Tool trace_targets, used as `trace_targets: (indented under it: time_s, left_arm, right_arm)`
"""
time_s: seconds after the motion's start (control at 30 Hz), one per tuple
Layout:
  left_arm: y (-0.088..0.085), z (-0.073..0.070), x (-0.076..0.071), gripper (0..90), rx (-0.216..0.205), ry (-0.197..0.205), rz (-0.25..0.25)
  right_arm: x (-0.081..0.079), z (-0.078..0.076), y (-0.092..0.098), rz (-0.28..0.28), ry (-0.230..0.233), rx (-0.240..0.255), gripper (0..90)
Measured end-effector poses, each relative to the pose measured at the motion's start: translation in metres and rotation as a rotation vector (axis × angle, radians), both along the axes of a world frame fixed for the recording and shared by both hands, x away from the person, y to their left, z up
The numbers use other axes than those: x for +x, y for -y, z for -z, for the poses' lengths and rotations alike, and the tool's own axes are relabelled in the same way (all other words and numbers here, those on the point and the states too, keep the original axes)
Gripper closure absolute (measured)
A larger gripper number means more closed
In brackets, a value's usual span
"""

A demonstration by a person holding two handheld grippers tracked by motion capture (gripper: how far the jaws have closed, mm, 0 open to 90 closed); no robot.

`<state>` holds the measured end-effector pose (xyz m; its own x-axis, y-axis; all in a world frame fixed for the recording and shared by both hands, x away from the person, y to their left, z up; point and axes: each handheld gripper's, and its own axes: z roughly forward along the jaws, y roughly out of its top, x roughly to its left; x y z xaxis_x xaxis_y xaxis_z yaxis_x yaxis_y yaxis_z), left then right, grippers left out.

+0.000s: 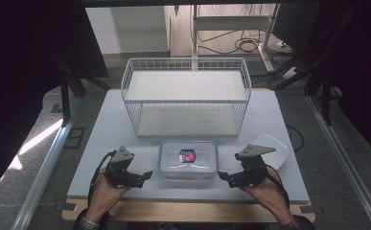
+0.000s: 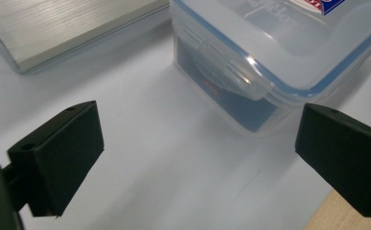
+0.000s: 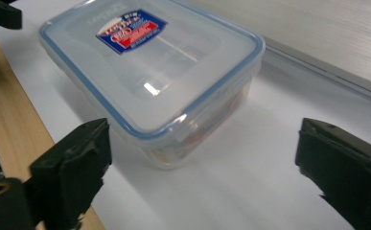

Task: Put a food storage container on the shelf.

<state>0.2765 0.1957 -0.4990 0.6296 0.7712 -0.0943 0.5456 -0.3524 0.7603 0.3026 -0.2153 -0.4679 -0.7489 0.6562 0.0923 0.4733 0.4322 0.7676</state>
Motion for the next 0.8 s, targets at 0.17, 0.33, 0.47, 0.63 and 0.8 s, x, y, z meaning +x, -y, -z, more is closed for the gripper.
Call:
trace_targets:
  time_s: [0.17, 0.33, 0.47, 0.63, 0.8]
  left_arm:
    - [0.004, -0.005, 0.008, 9.3, -0.021, -0.008, 0.025]
    - [0.008, -0.009, 0.019, 13.5, -0.059, -0.018, 0.043]
    - [0.014, -0.01, 0.034, 12.3, -0.074, -0.039, 0.061]
    - [0.025, 0.0, 0.054, 8.9, -0.095, -0.104, 0.089]
    - [0.025, 0.008, 0.065, 6.4, -0.184, -0.178, 0.123]
  right_arm:
    - [0.007, -0.003, -0.004, -0.019, -0.069, 0.008, 17.1]
    - [0.02, 0.001, -0.008, -0.01, -0.101, 0.011, 20.2]
    - [0.034, 0.003, -0.015, -0.01, -0.134, 0.042, 20.0]
    - [0.048, 0.009, -0.023, -0.016, -0.183, 0.061, 17.9]
    - [0.062, 0.019, -0.029, -0.031, -0.262, 0.097, 16.0]
